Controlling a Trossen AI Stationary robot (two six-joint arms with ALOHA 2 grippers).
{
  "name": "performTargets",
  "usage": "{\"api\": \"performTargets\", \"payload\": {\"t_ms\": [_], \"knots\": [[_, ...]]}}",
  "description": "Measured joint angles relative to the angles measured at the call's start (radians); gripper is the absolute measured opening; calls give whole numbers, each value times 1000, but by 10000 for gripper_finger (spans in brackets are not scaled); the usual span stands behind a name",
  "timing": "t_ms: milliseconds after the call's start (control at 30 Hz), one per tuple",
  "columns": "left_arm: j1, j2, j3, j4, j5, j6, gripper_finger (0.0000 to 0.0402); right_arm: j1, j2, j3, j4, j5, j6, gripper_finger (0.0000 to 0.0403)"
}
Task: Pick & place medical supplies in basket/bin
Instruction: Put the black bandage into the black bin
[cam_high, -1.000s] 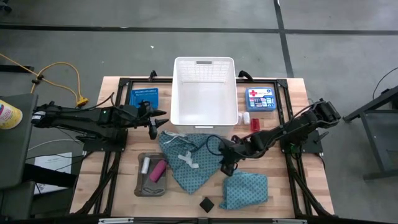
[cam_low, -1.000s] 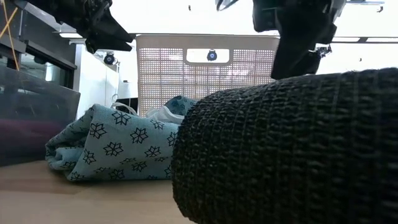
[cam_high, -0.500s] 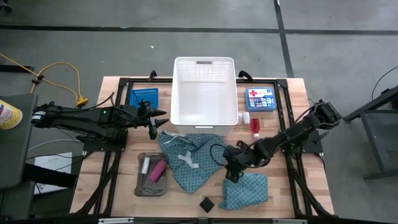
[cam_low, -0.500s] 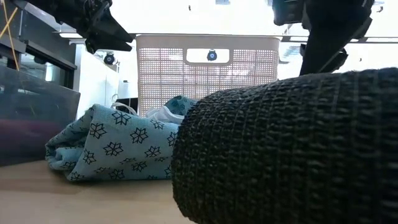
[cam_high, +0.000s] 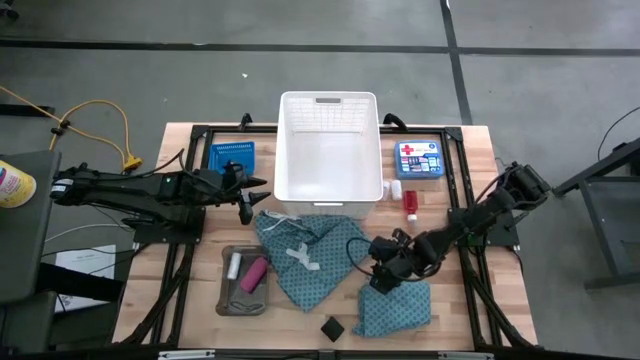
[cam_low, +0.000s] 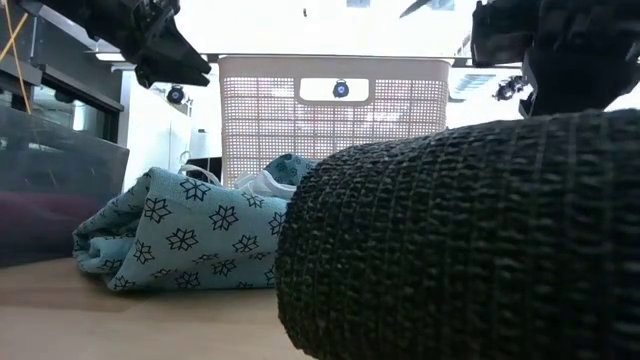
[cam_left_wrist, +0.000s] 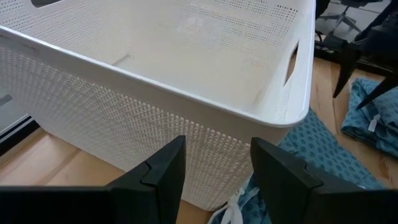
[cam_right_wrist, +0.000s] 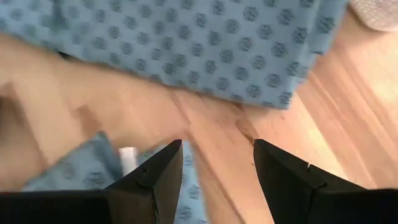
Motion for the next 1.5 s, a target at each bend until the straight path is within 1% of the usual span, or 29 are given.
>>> {"api": "performTargets", "payload": {"t_ms": [167, 300, 433, 600, 733, 867, 1000, 1167, 1300, 1500], "knots": [[0, 0, 0, -6, 0, 0, 175, 41, 5, -19, 31, -6, 2, 185], [0, 0, 0, -8, 0, 0, 175, 74, 47, -29, 56, -18, 27, 185], [0, 0, 0, -16, 0, 0, 175, 99, 109, -26, 131, -37, 22, 185], [0, 0, 0, -24, 0, 0, 175, 117, 149, -27, 156, 0, 21, 185], [0, 0, 0, -25, 0, 0, 175, 120, 152, -27, 159, 13, 16, 185], [0, 0, 0, -26, 0, 0, 175, 120, 152, -27, 160, 39, -25, 185], [0, 0, 0, -26, 0, 0, 175, 103, 148, -27, 178, 61, -35, 185], [0, 0, 0, -26, 0, 0, 175, 81, 94, -26, 180, 62, -41, 185], [0, 0, 0, -26, 0, -1, 175, 63, 55, -26, 179, 66, -87, 185], [0, 0, 0, -26, 0, 5, 175, 50, 43, -26, 160, 58, -106, 185]]}}
